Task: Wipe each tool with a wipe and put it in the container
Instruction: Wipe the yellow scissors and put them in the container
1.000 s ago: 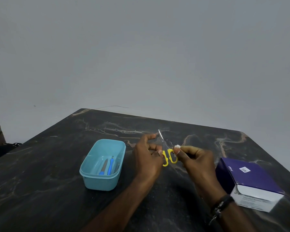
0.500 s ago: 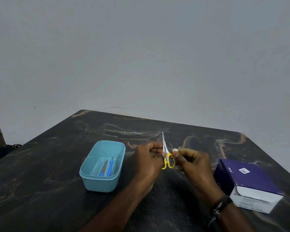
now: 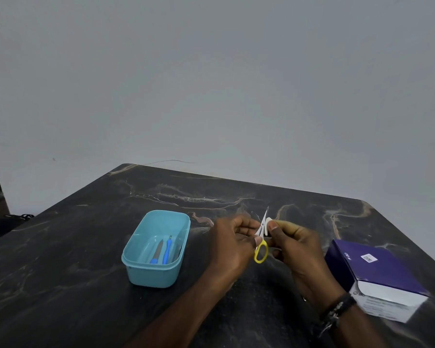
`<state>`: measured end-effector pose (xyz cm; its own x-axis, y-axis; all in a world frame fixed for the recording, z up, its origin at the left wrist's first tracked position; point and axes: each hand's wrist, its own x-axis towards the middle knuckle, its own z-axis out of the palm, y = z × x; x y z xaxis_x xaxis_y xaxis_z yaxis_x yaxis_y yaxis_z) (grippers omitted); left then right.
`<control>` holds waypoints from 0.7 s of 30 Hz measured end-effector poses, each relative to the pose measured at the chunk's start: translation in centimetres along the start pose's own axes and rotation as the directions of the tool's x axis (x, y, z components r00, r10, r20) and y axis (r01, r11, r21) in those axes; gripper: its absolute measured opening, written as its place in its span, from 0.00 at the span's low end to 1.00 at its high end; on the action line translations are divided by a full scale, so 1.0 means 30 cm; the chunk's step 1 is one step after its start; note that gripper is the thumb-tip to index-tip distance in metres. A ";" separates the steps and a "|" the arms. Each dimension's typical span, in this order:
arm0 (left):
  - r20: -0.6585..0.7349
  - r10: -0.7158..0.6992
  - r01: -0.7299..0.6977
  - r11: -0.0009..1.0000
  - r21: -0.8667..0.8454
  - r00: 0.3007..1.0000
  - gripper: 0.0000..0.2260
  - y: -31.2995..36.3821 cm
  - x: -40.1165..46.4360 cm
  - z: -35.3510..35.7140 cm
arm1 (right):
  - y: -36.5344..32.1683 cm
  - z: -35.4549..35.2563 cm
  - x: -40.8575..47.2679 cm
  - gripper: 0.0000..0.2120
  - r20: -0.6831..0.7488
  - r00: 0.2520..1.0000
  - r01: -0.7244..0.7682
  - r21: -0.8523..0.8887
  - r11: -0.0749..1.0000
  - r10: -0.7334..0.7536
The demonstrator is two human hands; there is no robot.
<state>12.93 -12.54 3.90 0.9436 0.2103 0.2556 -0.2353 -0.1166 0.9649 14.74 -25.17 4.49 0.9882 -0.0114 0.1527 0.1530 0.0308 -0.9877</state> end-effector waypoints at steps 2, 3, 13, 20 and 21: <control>0.004 0.005 -0.005 1.000 0.014 1.000 0.08 -0.001 0.001 -0.001 | 0.005 0.000 0.001 0.07 0.007 1.000 0.000 -0.001 1.000 0.000; 0.006 0.009 -0.010 1.000 0.020 1.000 0.08 -0.002 0.000 -0.001 | 0.004 0.001 -0.001 0.06 0.007 1.000 0.004 0.008 1.000 -0.004; 0.016 0.062 -0.063 0.994 0.089 0.998 0.06 -0.027 -0.002 0.021 | 0.000 -0.002 0.002 0.05 -0.084 0.994 0.070 0.008 0.998 -0.069; 0.061 0.161 -0.170 0.962 0.212 0.985 0.04 -0.017 -0.003 0.009 | 0.011 0.006 0.003 0.06 -0.066 0.997 0.047 -0.026 0.999 -0.049; 0.086 0.174 -0.189 0.953 0.236 0.981 0.05 -0.015 -0.005 0.012 | 0.011 0.000 0.008 0.07 -0.095 0.994 0.047 -0.019 0.999 -0.049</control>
<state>12.97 -12.86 3.40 0.9049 0.1026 0.4131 -0.3480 -0.3803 0.8569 15.02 -25.15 4.19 0.9744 -0.1080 0.1970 0.1993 0.0111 -0.9799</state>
